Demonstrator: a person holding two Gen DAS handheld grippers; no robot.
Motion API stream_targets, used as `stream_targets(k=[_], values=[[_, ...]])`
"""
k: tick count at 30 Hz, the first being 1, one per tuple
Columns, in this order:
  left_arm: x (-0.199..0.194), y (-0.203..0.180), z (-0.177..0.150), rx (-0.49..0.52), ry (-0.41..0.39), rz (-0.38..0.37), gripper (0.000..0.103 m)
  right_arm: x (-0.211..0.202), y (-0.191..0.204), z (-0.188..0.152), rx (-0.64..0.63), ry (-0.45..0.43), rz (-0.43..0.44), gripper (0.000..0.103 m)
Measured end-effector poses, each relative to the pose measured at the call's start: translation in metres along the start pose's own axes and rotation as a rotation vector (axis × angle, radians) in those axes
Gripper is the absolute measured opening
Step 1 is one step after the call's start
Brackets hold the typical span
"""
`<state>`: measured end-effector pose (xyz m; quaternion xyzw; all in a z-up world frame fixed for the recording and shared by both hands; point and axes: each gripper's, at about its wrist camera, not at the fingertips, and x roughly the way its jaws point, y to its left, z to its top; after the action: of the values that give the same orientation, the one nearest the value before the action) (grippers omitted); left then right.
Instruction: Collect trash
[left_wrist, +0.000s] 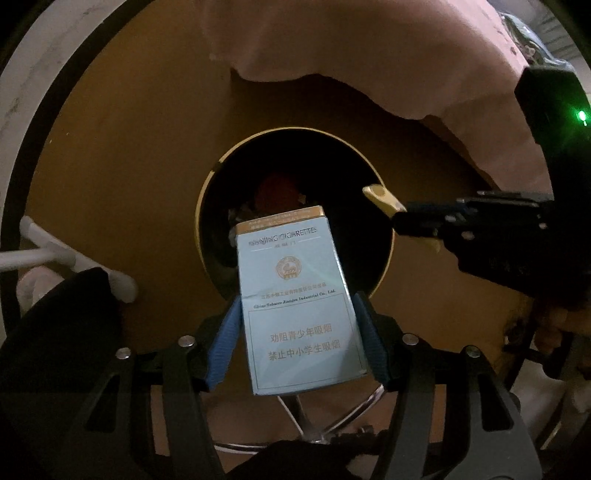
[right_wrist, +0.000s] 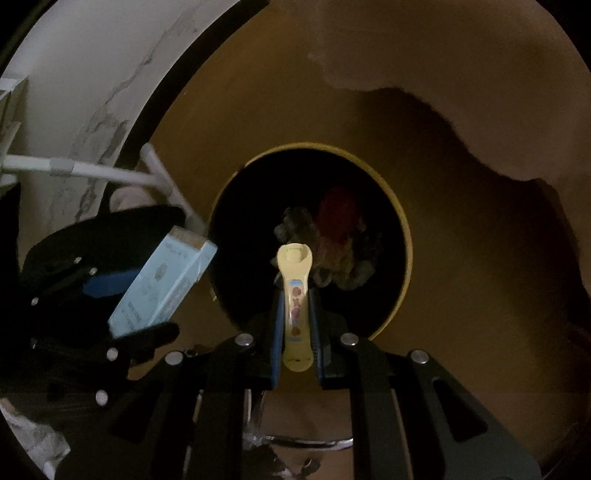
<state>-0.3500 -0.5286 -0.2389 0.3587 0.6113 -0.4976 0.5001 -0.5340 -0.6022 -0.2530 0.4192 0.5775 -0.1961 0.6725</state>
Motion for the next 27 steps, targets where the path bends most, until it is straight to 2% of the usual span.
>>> stream_targets(k=[1,2,3,4,7,10,12,14,16,18,21,24,27], values=[[-0.004,-0.003,0.003,0.005,-0.009,0.001,0.077,-0.002,-0.001,0.000,0.013,-0.011,0.003,0.022],[-0.009,-0.001,0.001,0.008,-0.026,0.003,0.096,-0.004,-0.003,0.003,0.027,-0.020,0.009,0.059],[-0.016,-0.003,0.001,0.006,-0.062,0.008,0.097,-0.008,-0.005,0.004,0.043,-0.034,-0.004,0.098],[-0.016,-0.006,0.004,0.003,-0.081,0.007,0.097,-0.014,-0.006,0.004,0.054,-0.059,-0.036,0.094],[-0.031,-0.006,0.008,-0.024,-0.098,0.001,0.097,-0.029,-0.007,0.010,0.083,-0.088,-0.089,0.094],[-0.074,-0.012,0.005,-0.027,-0.212,0.030,0.096,-0.073,-0.005,0.014,0.129,-0.216,-0.214,0.094],[-0.122,-0.022,-0.005,0.019,-0.358,0.070,0.096,-0.118,0.012,0.017,0.137,-0.350,-0.346,0.095],[-0.176,-0.030,-0.021,0.069,-0.512,0.144,0.097,-0.160,0.040,0.020,0.138,-0.458,-0.455,0.096],[-0.240,-0.026,-0.049,0.042,-0.702,0.241,0.097,-0.206,0.082,0.021,0.117,-0.597,-0.509,0.096],[-0.292,-0.008,-0.075,-0.018,-0.851,0.311,0.097,-0.241,0.128,0.017,0.060,-0.745,-0.485,0.096],[-0.352,0.035,-0.118,-0.170,-0.993,0.459,0.097,-0.272,0.216,0.007,-0.091,-0.950,-0.407,0.096],[-0.393,0.088,-0.172,-0.367,-1.078,0.621,0.097,-0.273,0.314,0.004,-0.267,-1.026,-0.323,0.096],[-0.412,0.139,-0.226,-0.541,-1.062,0.761,0.097,-0.257,0.400,0.000,-0.411,-1.041,-0.218,0.096]])
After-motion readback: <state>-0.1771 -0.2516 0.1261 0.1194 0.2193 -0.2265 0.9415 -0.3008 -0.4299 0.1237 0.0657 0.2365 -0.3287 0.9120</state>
